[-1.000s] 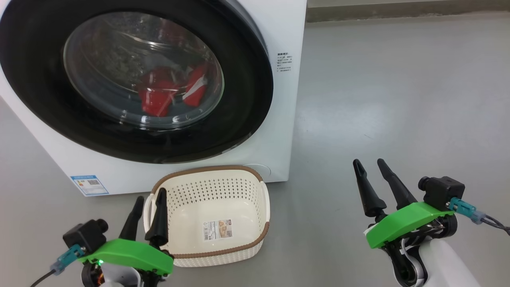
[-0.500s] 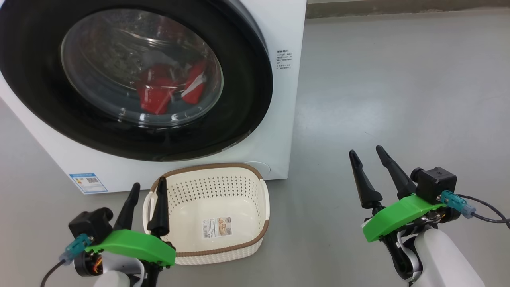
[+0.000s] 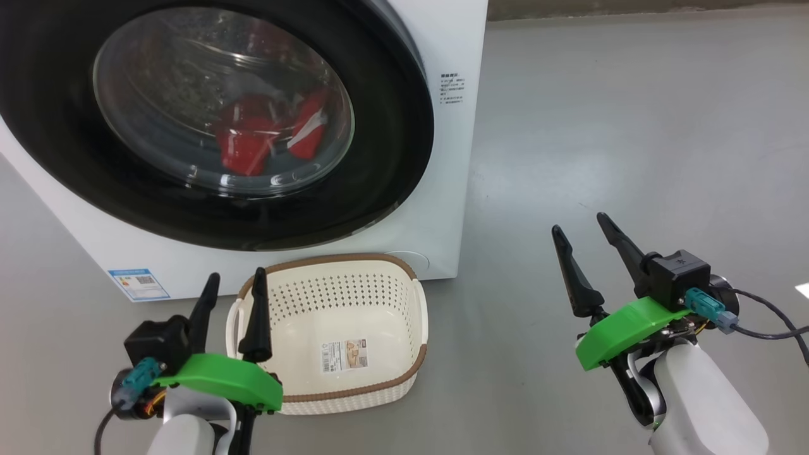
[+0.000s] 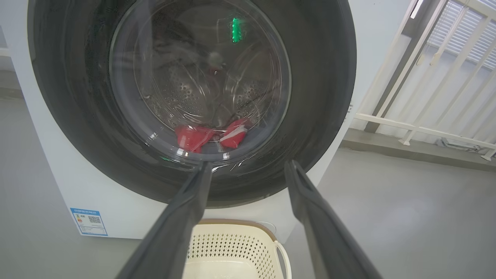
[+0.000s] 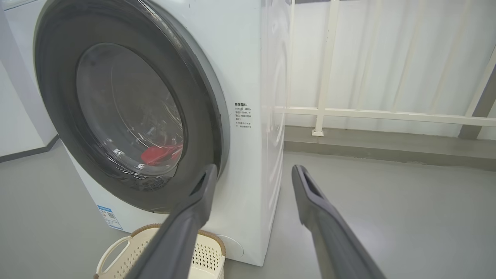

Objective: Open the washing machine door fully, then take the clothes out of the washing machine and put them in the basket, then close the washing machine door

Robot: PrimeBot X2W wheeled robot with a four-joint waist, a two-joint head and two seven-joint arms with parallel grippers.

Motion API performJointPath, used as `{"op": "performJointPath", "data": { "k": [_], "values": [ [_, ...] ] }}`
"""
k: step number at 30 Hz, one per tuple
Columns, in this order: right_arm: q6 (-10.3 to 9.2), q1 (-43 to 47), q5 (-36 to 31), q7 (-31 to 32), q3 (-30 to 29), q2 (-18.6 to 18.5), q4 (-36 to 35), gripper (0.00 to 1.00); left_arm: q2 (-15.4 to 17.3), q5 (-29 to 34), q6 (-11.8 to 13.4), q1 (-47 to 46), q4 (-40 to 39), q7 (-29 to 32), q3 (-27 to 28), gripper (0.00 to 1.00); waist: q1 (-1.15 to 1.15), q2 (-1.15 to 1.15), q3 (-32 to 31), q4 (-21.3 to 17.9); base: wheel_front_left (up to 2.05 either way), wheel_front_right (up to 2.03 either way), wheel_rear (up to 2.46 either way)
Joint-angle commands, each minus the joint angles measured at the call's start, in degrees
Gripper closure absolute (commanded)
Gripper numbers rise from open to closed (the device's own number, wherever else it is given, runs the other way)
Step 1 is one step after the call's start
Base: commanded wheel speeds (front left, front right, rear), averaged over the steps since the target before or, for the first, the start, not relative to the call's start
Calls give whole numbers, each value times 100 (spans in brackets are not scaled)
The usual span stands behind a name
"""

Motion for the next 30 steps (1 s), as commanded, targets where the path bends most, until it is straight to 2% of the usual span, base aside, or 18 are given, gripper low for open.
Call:
{"op": "performJointPath", "data": {
  "k": [1,3,28,29,30],
  "values": [
    [3,-266,-209,-91,142,5,-96,0,102,182,50,-305,-85,-92,134,0,0,0,7,2,0,0,0],
    [3,-327,-361,-135,158,2,-61,0,104,318,65,-349,-46,-136,137,0,0,0,17,-4,0,0,0],
    [3,-382,-407,-135,174,2,-107,0,104,386,51,-384,68,-136,145,0,0,0,159,-16,0,0,0],
    [3,-395,-415,-135,177,2,-114,14,104,396,50,-390,65,-136,139,0,0,0,185,-9,0,0,0],
    [3,-413,-419,-135,173,2,-127,49,104,405,48,-401,56,-136,134,0,0,0,221,1,0,0,0]
  ]
}}
